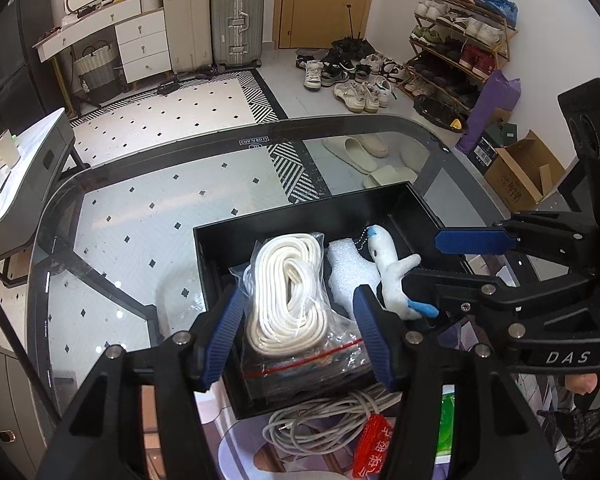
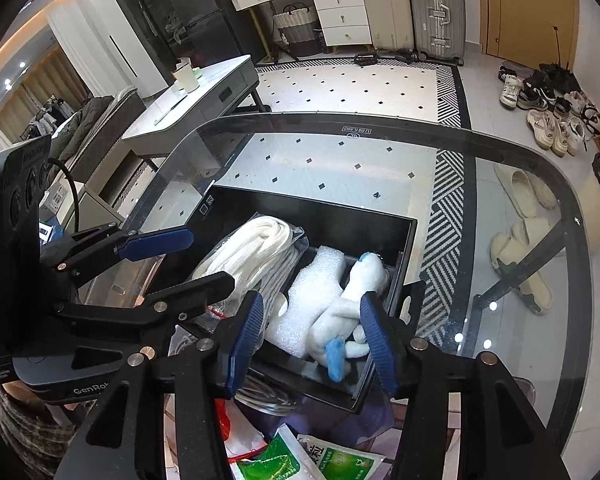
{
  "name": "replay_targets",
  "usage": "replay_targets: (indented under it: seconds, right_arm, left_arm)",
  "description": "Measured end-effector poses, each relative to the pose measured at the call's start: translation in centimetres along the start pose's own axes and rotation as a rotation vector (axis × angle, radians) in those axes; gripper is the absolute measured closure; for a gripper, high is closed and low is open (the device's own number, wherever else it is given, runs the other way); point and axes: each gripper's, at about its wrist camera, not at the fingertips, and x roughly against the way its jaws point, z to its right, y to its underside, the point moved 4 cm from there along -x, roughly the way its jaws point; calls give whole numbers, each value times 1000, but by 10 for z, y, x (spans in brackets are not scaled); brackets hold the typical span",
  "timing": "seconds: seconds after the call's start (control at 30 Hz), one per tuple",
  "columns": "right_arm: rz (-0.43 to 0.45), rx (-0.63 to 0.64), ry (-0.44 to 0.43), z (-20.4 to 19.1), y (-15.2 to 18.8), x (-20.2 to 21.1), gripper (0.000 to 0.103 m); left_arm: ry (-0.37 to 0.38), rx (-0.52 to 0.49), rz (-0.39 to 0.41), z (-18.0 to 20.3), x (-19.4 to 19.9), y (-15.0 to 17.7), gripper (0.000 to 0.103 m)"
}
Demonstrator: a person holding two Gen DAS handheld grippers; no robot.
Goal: Organize soft objects
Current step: 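Lower the plush toy into the black box while the left gripper lowers the rope bag in, then open both grippers to release the toy and rope bag, then withdraw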
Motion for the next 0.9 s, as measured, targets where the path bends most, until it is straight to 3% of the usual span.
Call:
replay_targets:
  seconds: [0.2, 0.37, 0.6, 0.9]
  right_arm:
    - [18, 3, -4, -3, 1, 12, 37]
    - [34, -4, 9, -2, 3, 21, 22]
    - [44, -8, 13, -4, 10, 30, 7]
    - [56, -13, 22, -4, 21, 38, 5]
  left_arm:
    - [-23, 2, 17, -6, 10, 2, 29]
    - [-16, 4, 29, -6, 18, 5, 22]
    - [-25, 12, 44, -8, 26, 10, 3]
    - [-35, 24, 53, -11, 33, 16, 2]
